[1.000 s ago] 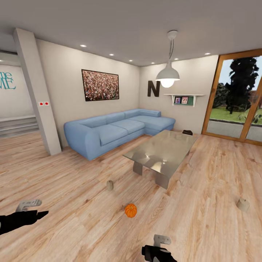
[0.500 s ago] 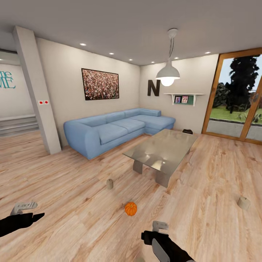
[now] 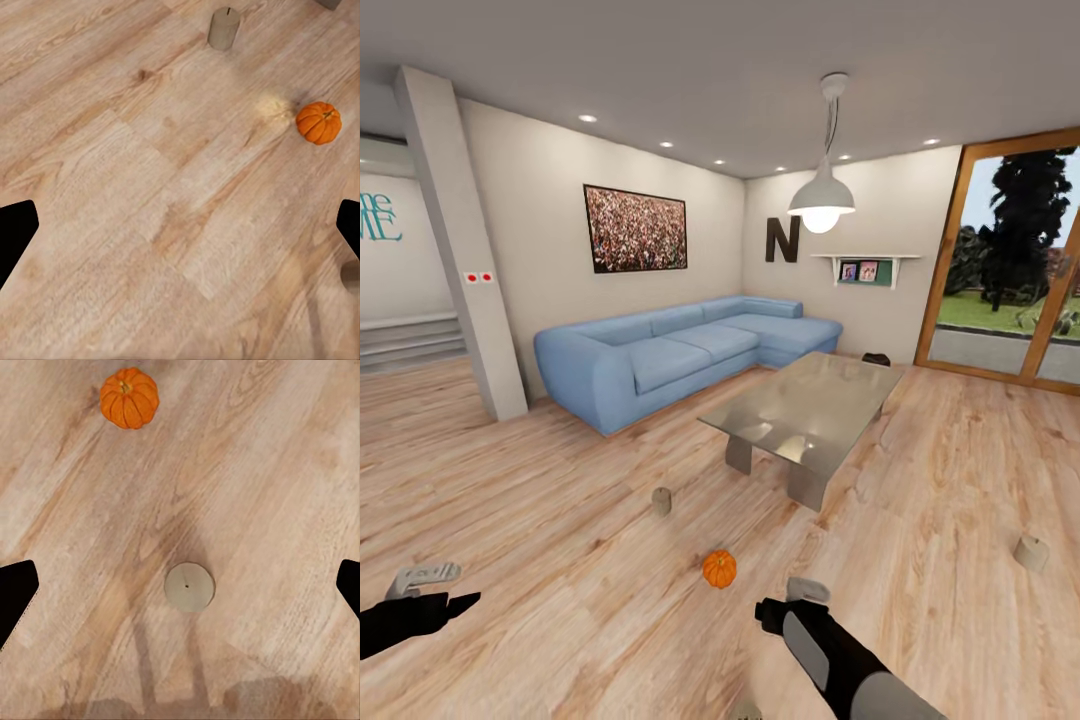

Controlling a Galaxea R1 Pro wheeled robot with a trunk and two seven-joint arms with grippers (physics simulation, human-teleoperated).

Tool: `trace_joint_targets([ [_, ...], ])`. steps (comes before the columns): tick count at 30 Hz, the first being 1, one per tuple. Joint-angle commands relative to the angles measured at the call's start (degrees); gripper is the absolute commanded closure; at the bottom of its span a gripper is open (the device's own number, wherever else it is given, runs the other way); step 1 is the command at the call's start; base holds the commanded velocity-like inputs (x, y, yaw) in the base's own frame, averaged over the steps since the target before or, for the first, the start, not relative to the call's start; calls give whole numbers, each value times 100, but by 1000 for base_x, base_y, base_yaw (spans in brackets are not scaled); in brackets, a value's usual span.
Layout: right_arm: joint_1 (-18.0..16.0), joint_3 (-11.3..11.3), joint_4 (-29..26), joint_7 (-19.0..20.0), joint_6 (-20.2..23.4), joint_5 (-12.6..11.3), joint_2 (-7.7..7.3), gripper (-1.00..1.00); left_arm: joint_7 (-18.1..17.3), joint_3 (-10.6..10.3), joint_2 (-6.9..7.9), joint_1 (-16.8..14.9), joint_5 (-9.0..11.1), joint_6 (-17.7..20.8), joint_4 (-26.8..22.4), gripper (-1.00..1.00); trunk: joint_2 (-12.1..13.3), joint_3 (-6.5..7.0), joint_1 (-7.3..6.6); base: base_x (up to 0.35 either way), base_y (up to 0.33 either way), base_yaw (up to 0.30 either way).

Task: Place each of the two pumpkins and all three candles from the living room inside a cabinet in the living room (use any cabinet), then make sure every cabinet is closed, and position the cauldron so it is next to a table in the living room.

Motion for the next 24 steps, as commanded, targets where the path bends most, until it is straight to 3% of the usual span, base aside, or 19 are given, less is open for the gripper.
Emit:
trace_joint_targets([
  [1, -26, 47, -10, -52, 36, -52, -5, -100, -13, 9, -3, -4, 29, 47, -9, -100, -45, -25, 22, 0, 0, 0],
  [14, -105, 56, 1, -51, 92, -41, -16, -100, -8, -1, -23, -4, 20, -261, -19, -100, -566, -259, 308, 0, 0, 0],
  [17, -106, 62, 1, -49, 93, -38, -15, -100, -7, 0, -13, -4, 27, -50, -103, -100, -687, -312, 374, 0, 0, 0],
  [19, -106, 70, 1, -48, 93, -36, -12, -100, -7, 0, -3, -4, 29, 365, -379, -100, -767, -348, 418, 0, 0, 0],
  [21, -104, 74, 2, -44, 93, -39, -13, -100, 0, 0, 3, -1, 18, 805, -882, -100, -847, -384, 462, 0, 0, 0],
  [24, -105, 65, 2, -39, 93, -41, -16, -100, 6, 4, 9, 23, 6, 1160, -1404, -100, -967, -438, 527, 0, 0, 0],
])
